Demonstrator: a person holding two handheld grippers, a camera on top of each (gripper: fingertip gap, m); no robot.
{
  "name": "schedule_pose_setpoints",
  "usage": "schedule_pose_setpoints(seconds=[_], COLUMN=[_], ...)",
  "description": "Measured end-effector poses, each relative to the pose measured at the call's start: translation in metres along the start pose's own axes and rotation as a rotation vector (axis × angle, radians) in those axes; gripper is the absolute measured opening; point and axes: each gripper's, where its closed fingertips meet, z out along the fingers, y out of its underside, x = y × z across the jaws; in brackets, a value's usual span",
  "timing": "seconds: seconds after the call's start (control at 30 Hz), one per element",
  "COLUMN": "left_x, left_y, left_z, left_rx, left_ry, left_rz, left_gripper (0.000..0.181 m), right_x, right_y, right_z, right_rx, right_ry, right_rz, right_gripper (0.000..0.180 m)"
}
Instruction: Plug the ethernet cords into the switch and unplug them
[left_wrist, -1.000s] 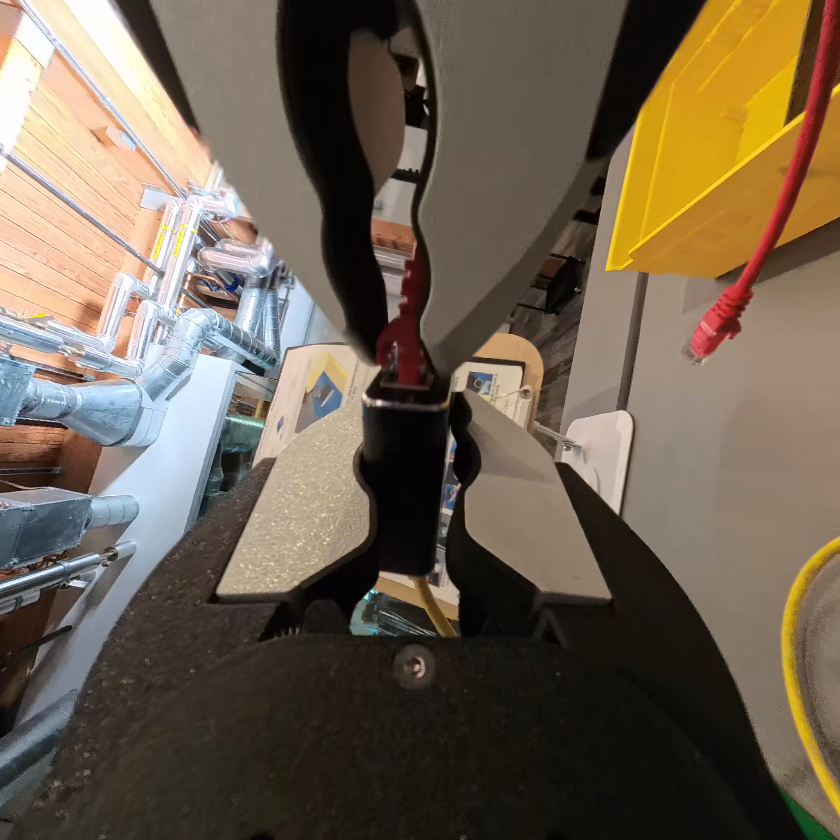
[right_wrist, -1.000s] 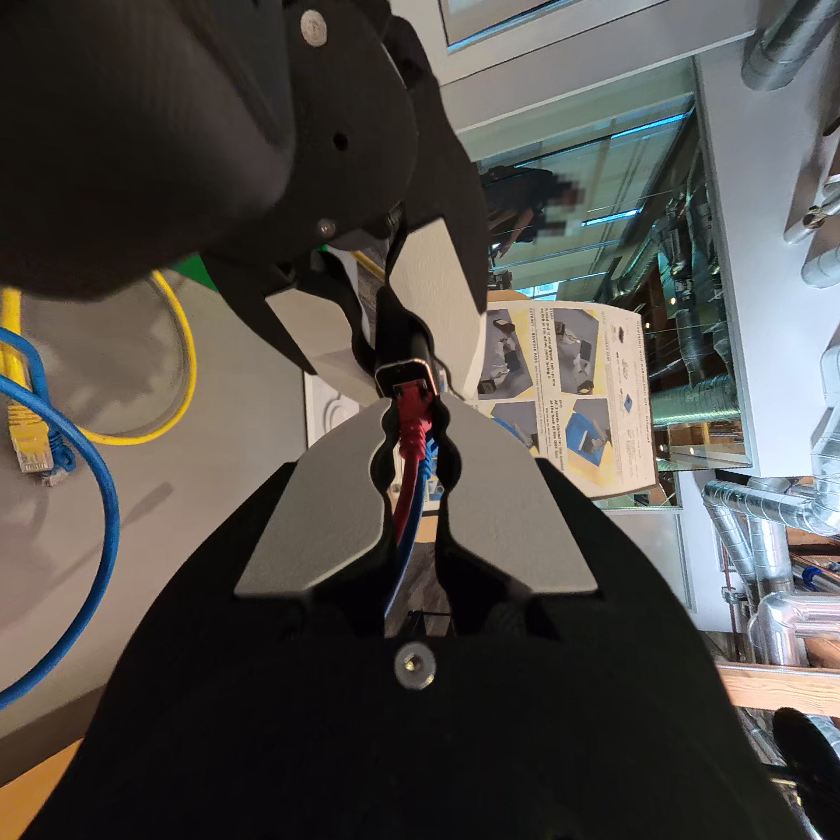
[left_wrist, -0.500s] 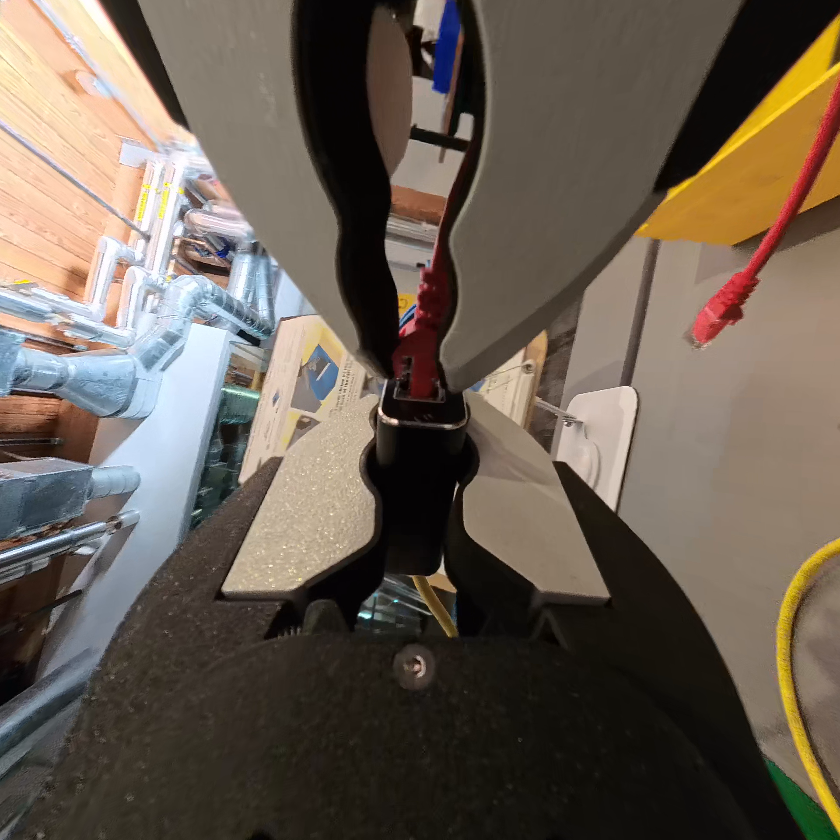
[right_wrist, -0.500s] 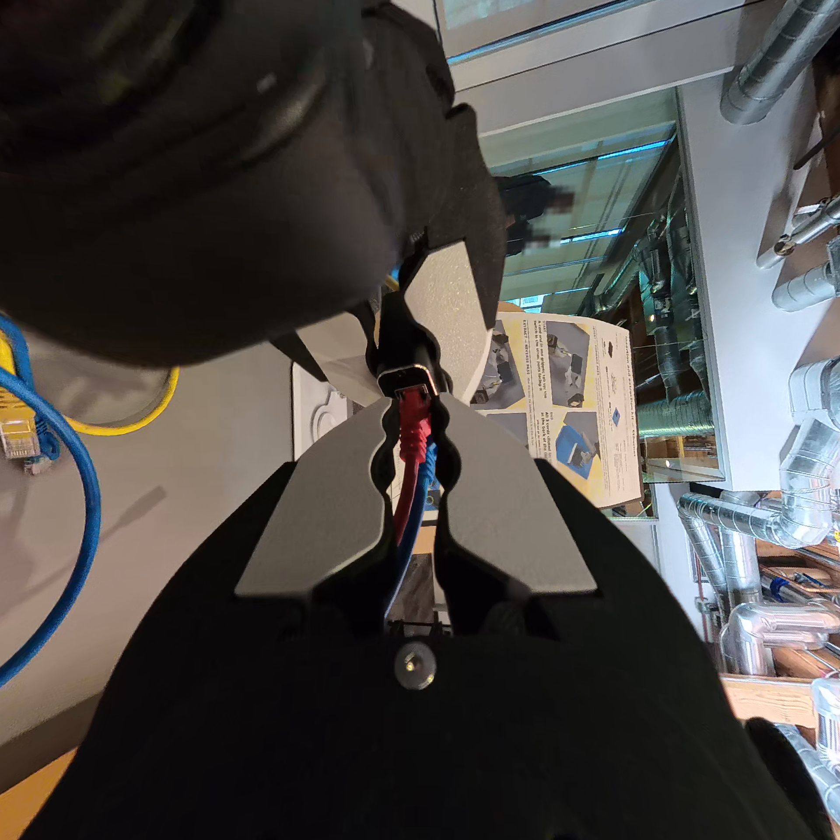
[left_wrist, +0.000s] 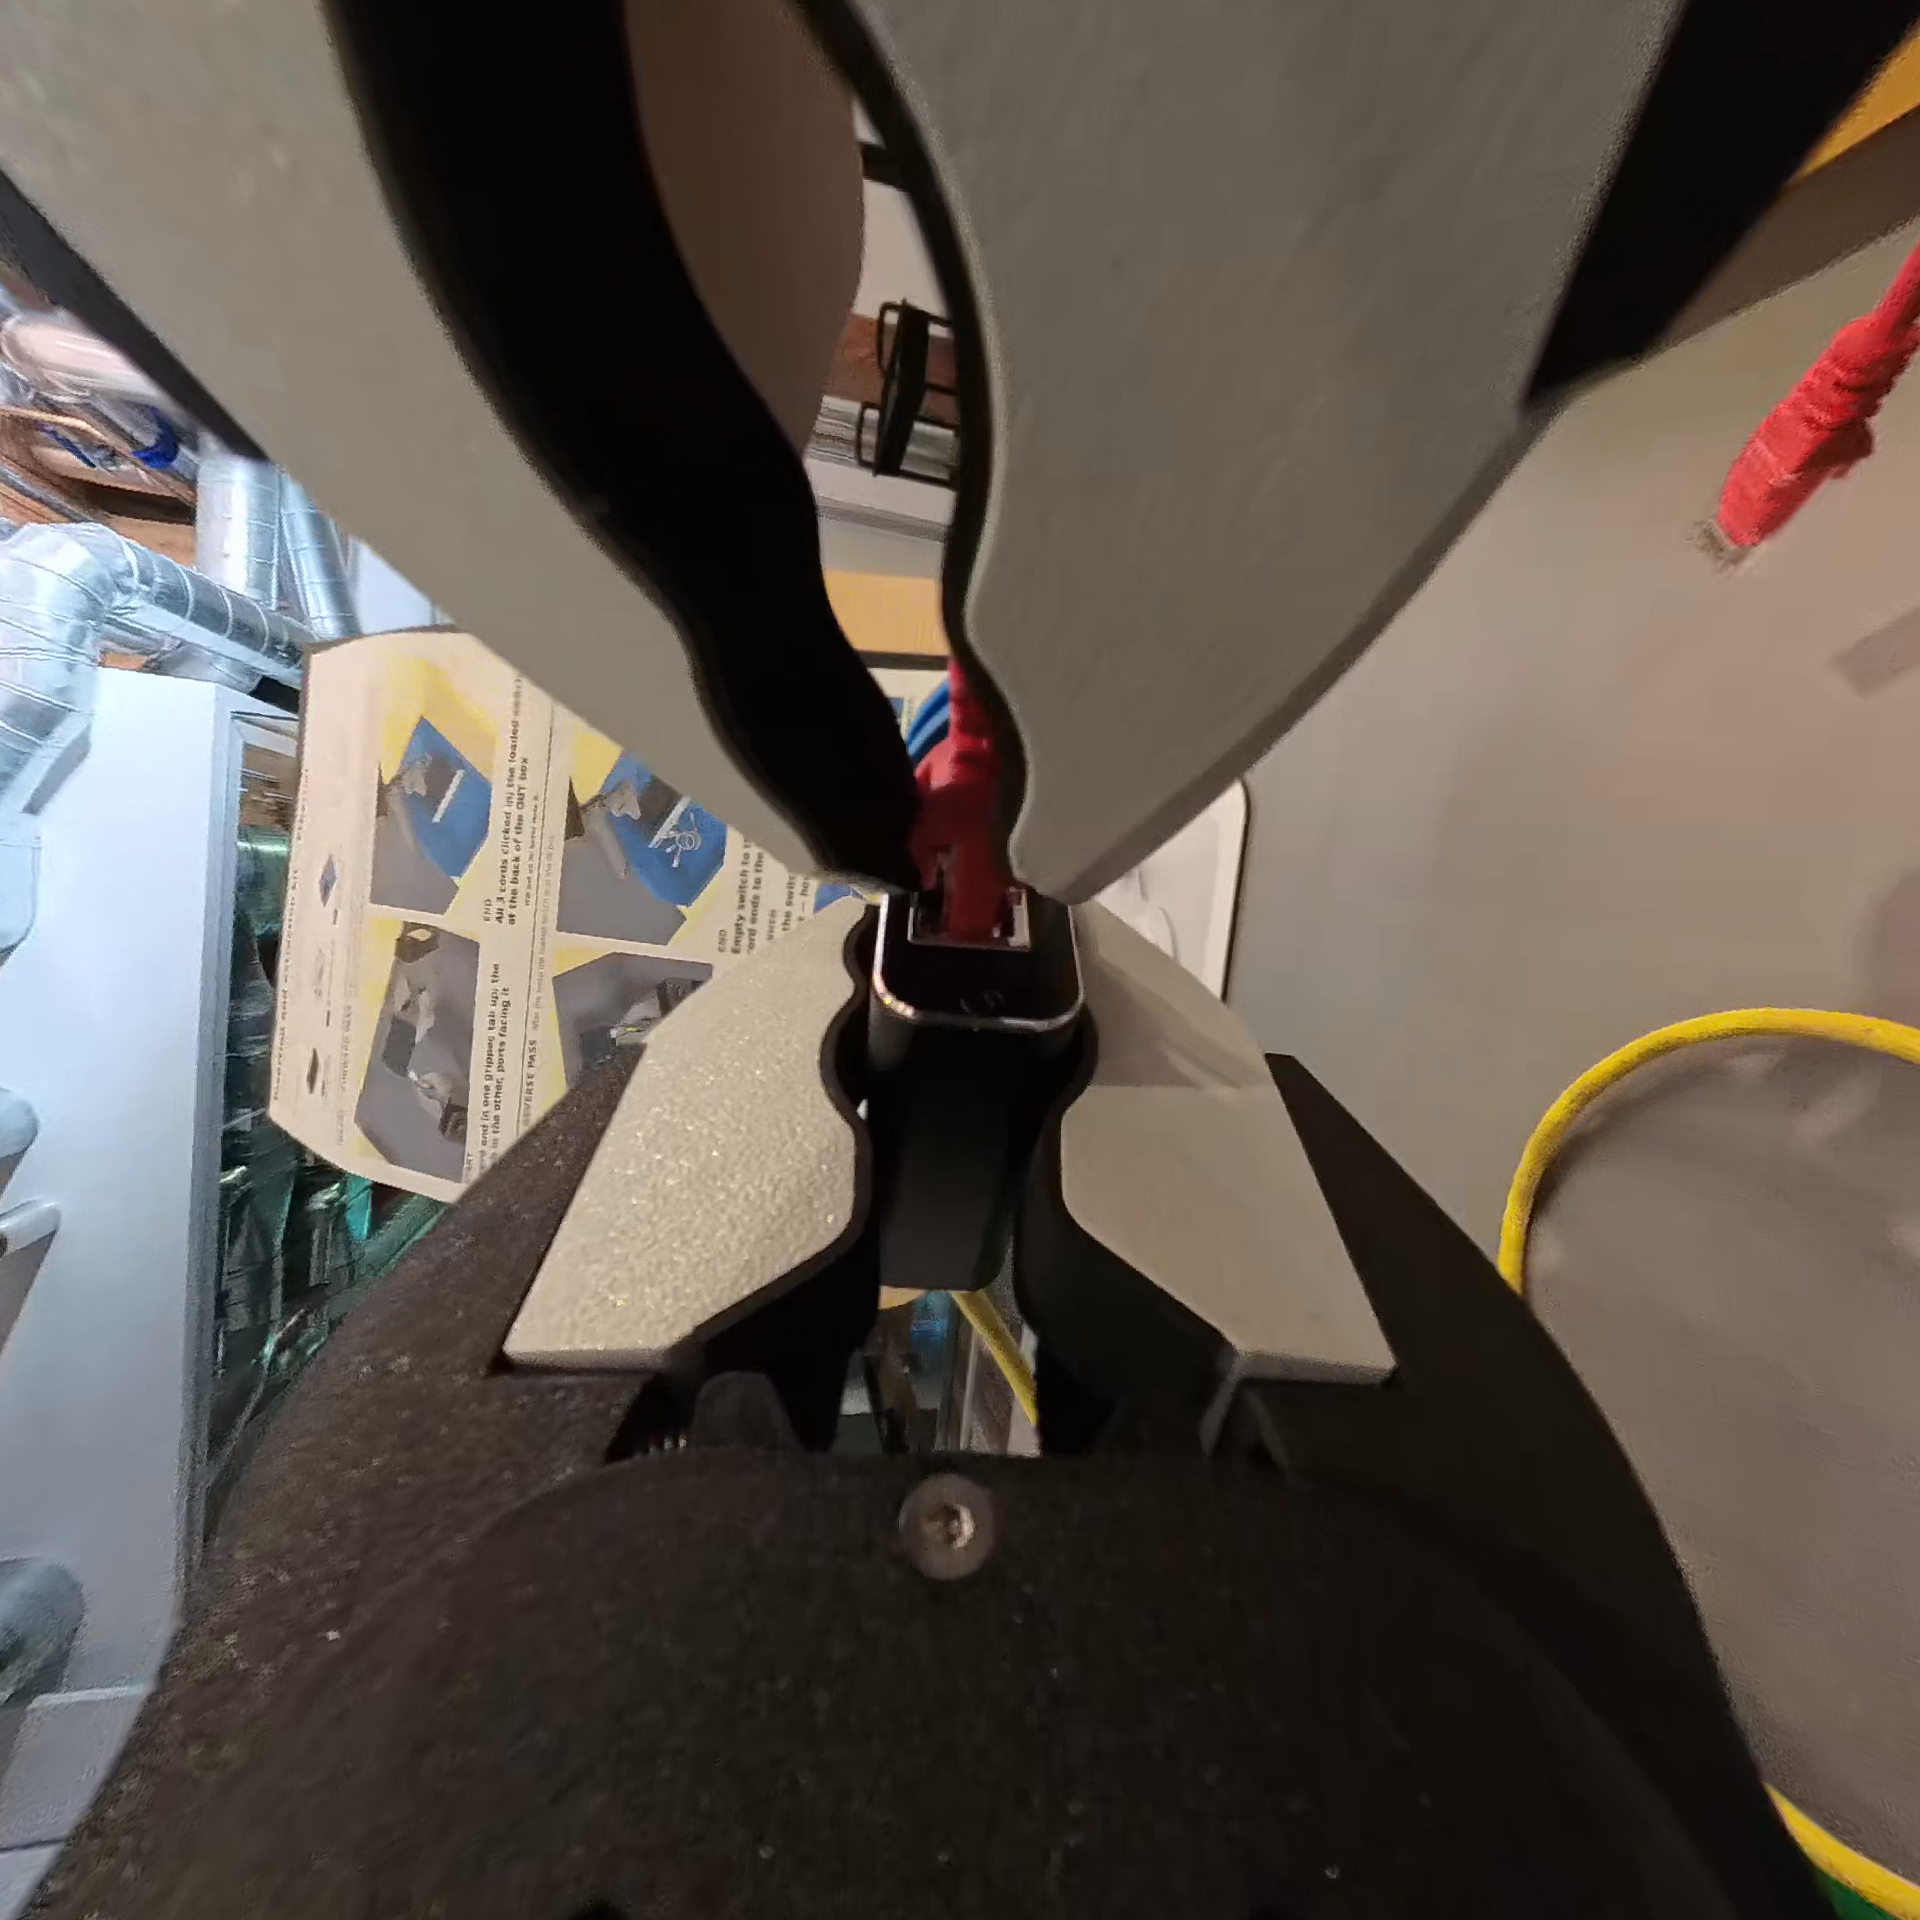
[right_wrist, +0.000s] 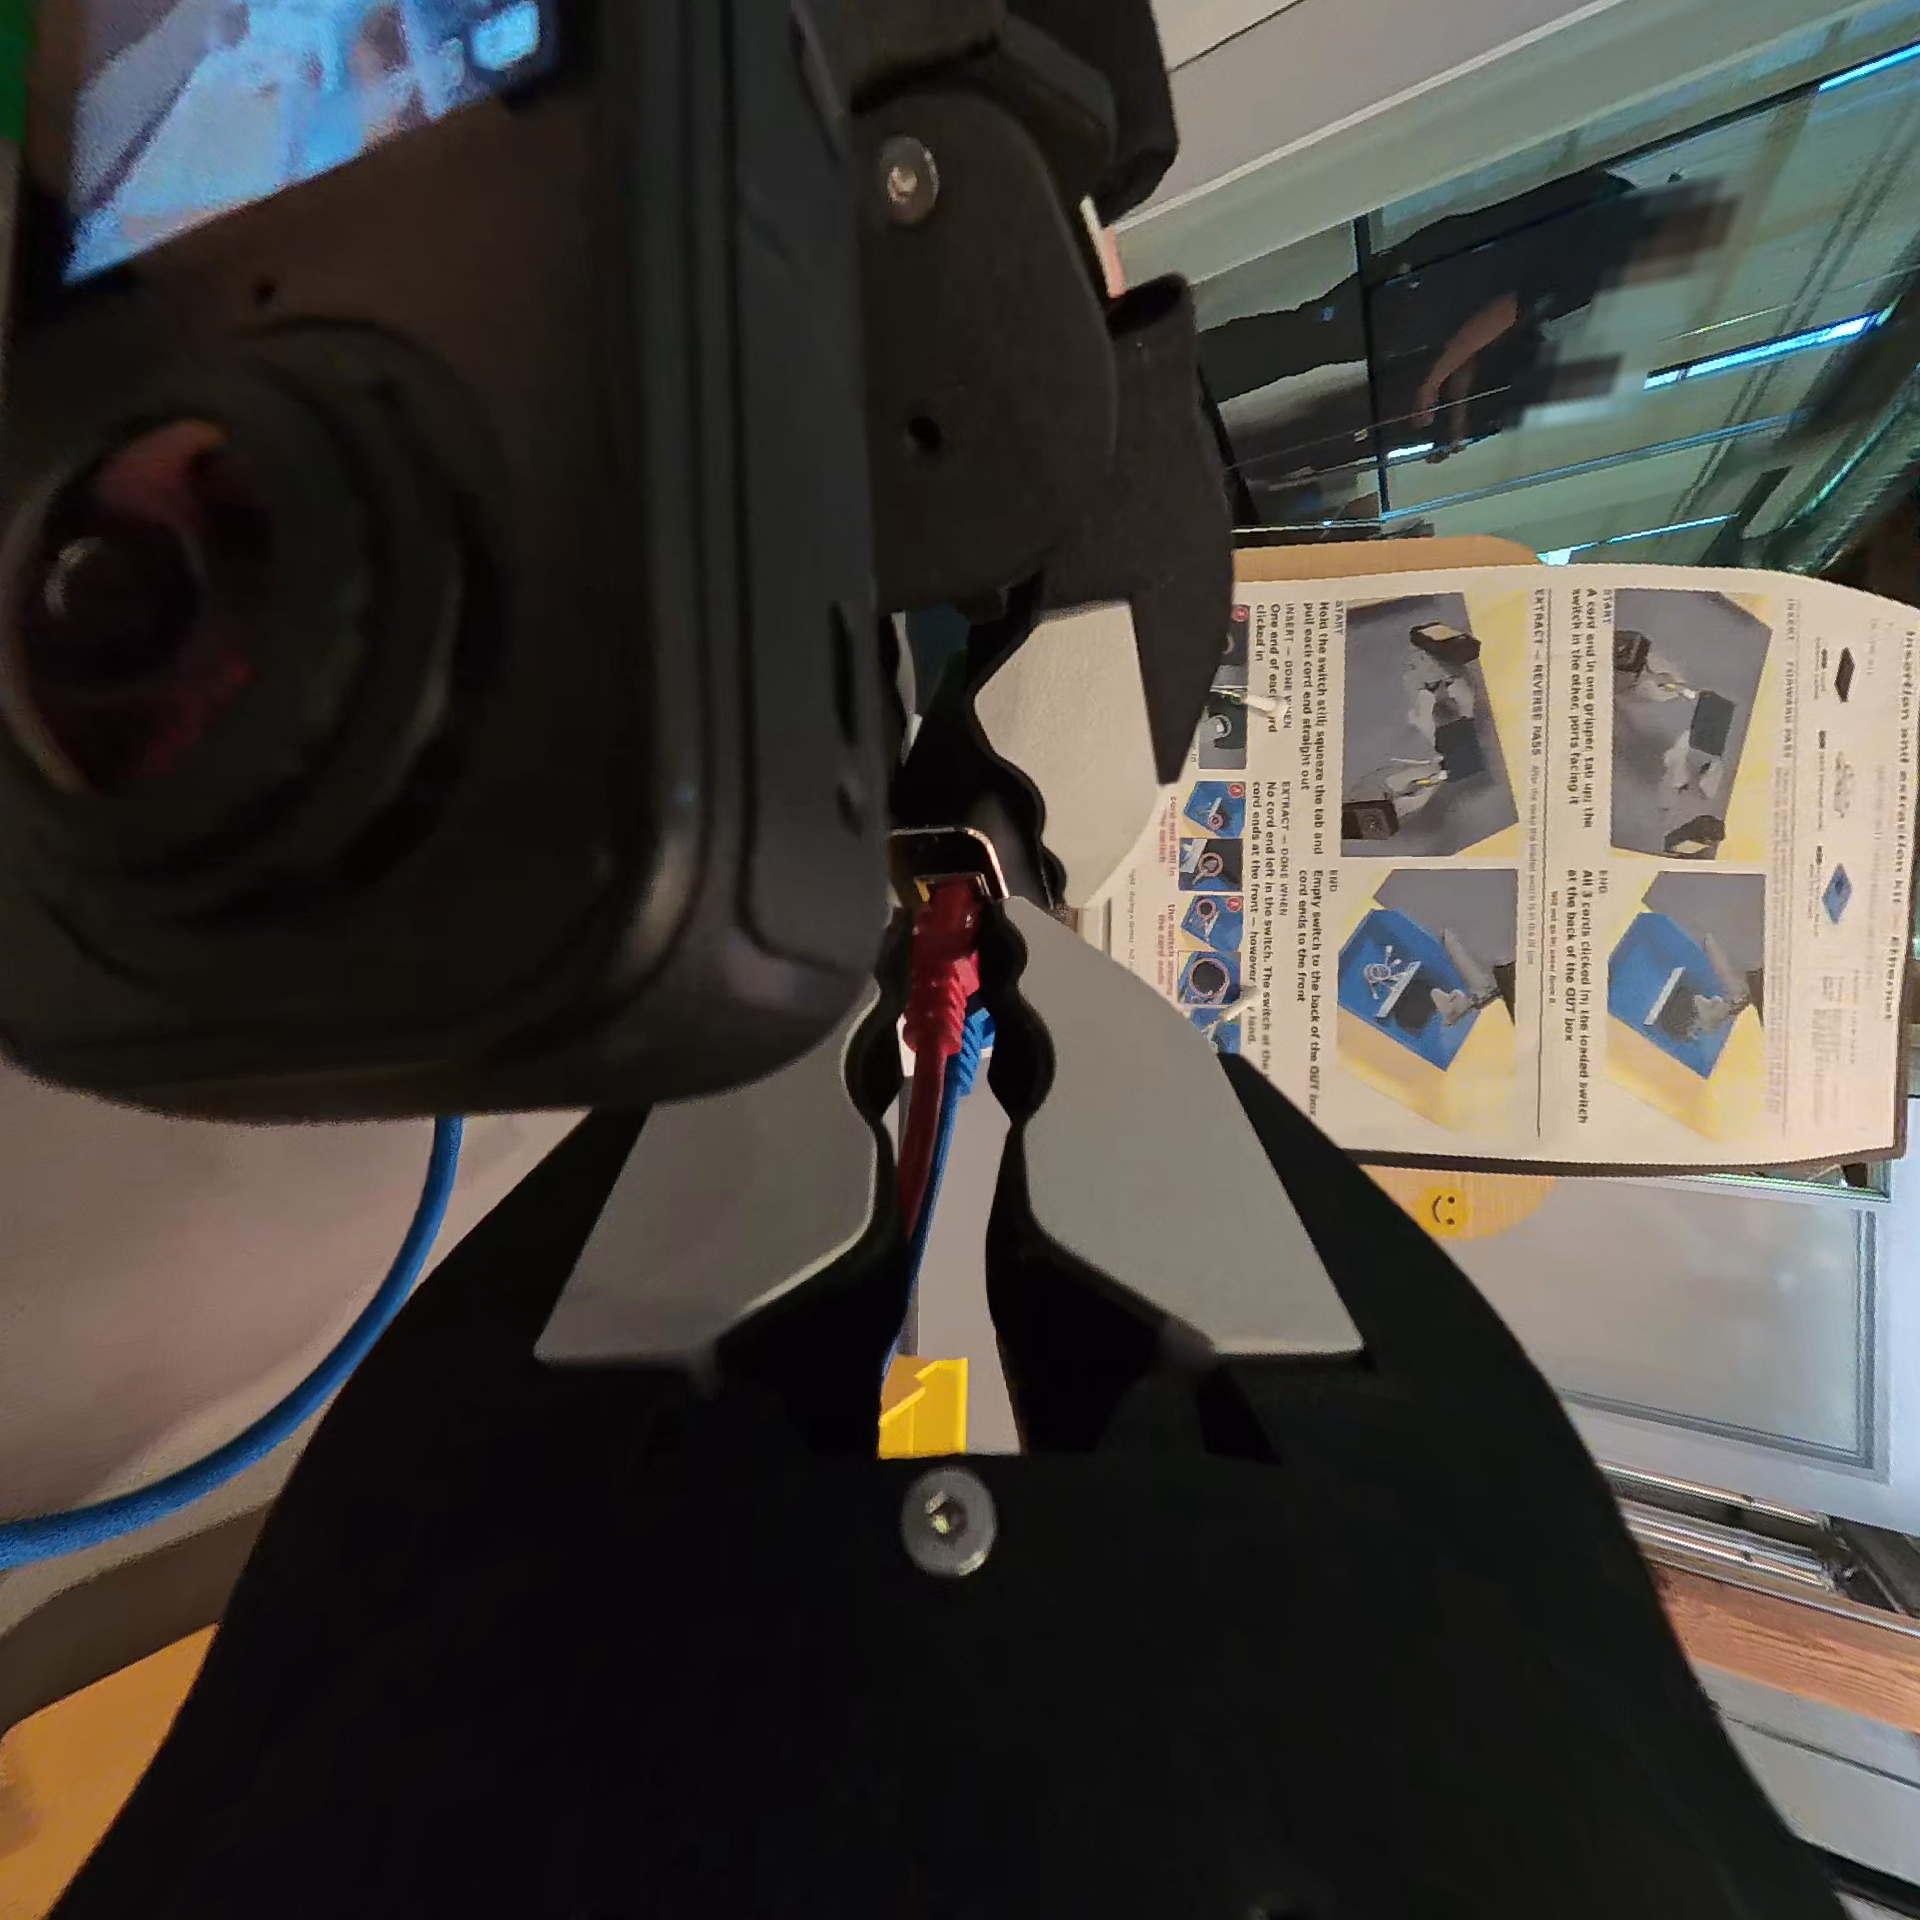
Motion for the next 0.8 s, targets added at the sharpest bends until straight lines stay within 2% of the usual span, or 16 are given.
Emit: schedule_pose_setpoints(seconds=[0.57, 0.8], left_x=[0.003, -0.004], left_y=[-0.015, -0.026], left_z=[-0.004, -0.014], left_rx=[0.028, 0.071], left_ry=[0.017, 0.011], left_rz=[-0.041, -0.056], left_gripper=[0.028, 0.028], right_x=[-0.003, 0.0], right_y=[0.002, -0.005], right_z=[-0.015, -0.029], right_rx=[-0.052, -0.01], right_ry=[-0.034, -0.019], right_rz=[0.065, 0.072], right_gripper=[0.014, 0.013])
